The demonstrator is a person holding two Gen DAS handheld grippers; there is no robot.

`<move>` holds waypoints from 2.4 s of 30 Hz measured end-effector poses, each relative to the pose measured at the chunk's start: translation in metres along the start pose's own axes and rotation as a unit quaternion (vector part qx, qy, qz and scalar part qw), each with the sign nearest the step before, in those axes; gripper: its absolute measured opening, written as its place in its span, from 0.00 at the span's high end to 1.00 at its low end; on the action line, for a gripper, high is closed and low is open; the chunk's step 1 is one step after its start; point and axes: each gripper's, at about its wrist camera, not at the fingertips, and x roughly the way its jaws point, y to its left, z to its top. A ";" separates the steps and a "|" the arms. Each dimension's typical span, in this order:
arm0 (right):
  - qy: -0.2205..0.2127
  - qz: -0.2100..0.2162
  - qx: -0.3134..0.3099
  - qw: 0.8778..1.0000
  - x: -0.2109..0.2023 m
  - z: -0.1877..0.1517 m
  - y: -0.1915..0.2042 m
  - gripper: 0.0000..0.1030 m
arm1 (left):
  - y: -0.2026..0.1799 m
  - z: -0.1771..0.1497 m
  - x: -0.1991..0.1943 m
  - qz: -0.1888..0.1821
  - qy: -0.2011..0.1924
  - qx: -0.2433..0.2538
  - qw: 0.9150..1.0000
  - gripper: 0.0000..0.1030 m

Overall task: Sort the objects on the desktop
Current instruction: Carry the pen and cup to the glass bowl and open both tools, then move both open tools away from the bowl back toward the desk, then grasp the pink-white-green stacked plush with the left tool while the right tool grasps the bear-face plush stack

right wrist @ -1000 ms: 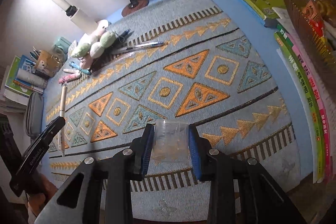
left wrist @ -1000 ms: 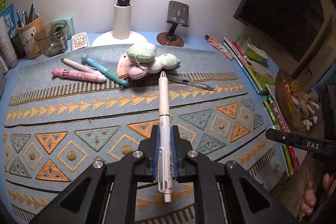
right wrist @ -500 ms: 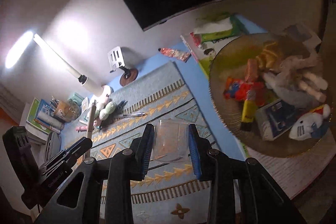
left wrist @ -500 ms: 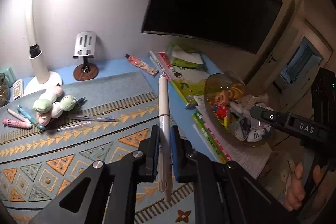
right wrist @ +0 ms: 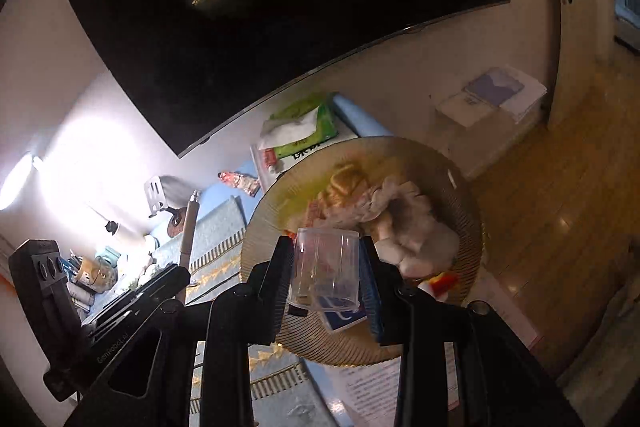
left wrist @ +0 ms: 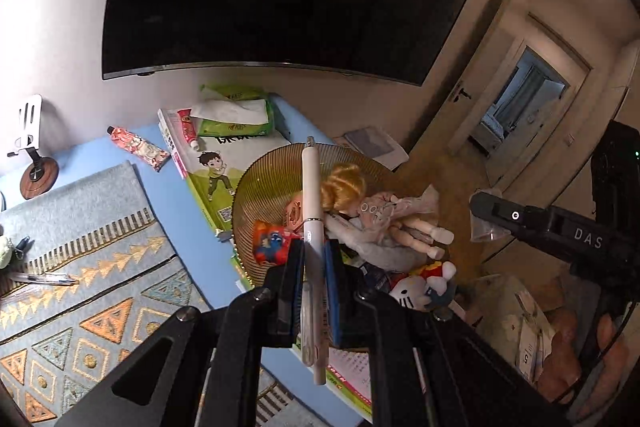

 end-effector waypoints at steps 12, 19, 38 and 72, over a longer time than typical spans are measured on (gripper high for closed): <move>0.015 -0.029 -0.018 0.999 0.054 0.047 -0.028 0.68 | -0.011 0.024 0.071 0.002 0.037 -0.013 0.999 0.92; 0.068 -0.013 0.024 0.997 0.103 0.060 -0.047 0.68 | -0.008 0.020 0.096 0.005 0.050 -0.028 0.998 0.92; 0.063 -0.024 0.014 0.998 0.049 0.014 -0.002 0.45 | 0.032 -0.014 0.001 0.059 0.034 -0.051 0.996 0.28; 0.160 0.067 -0.118 0.978 0.118 -0.134 0.309 0.28 | 0.389 -0.034 -0.118 0.173 -0.002 -0.172 0.970 0.28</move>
